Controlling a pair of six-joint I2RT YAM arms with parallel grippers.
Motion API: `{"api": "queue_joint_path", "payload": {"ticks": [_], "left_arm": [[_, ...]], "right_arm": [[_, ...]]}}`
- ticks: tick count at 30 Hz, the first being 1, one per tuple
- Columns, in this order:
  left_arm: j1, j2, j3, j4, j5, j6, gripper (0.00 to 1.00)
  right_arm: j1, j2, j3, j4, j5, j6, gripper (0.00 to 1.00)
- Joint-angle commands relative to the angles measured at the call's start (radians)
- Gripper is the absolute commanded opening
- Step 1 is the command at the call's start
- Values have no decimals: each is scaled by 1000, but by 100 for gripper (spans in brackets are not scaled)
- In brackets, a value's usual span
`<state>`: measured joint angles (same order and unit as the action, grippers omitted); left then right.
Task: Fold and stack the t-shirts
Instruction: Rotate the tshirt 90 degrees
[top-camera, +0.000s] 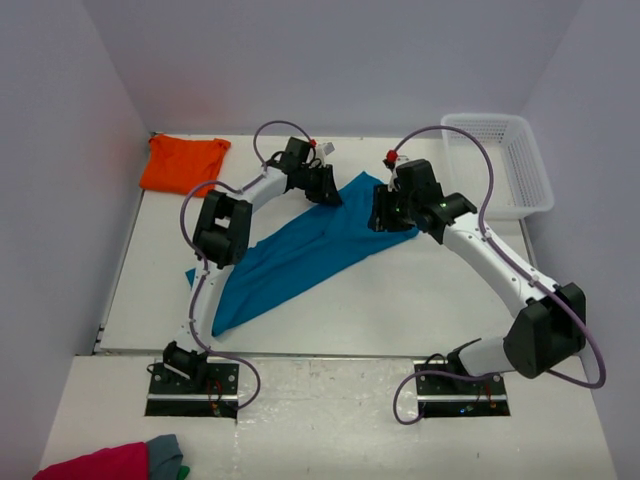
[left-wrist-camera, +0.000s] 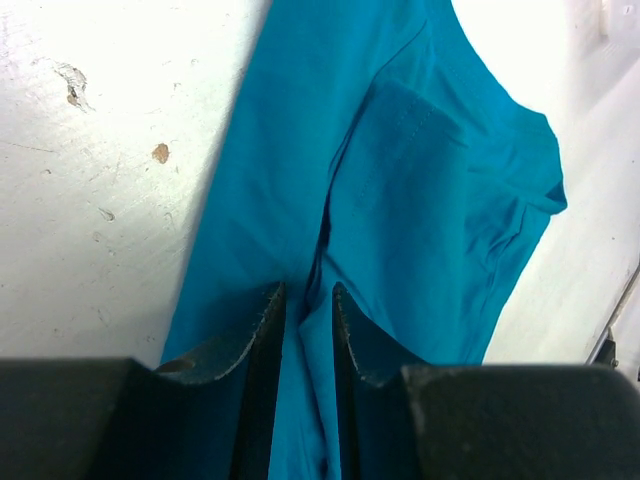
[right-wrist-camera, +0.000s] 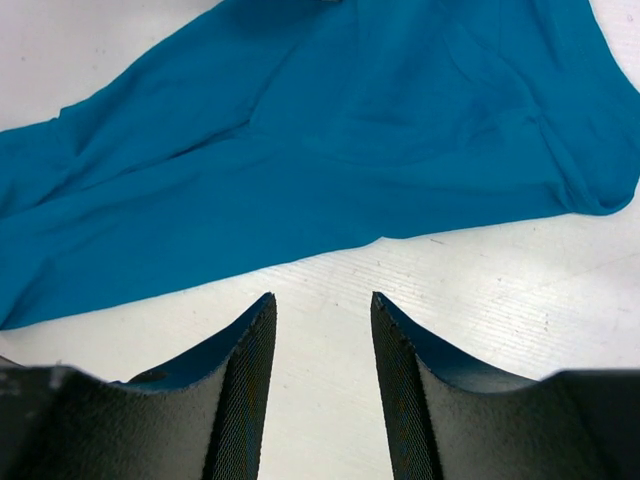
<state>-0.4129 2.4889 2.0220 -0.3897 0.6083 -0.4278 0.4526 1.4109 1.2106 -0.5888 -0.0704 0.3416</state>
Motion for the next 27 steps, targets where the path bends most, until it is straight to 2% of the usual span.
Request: {"api": "queue_joint_path", "payload": {"ticks": [1, 6, 20, 26, 27], "left_arm": [[-3, 8, 34, 0, -4, 8, 26], [-3, -5, 4, 5, -5, 17, 22], [-15, -38, -57, 12, 13, 14, 22], [-17, -59, -94, 25, 11, 9, 17], [-17, -59, -94, 26, 8, 9, 13]], "right_arm": [[-2, -16, -17, 23, 7, 14, 45], [-2, -20, -23, 27, 12, 17, 45], [-3, -4, -59, 53, 26, 20, 46], [-3, -6, -69, 58, 21, 27, 46], [-3, -6, -69, 58, 24, 27, 46]]}}
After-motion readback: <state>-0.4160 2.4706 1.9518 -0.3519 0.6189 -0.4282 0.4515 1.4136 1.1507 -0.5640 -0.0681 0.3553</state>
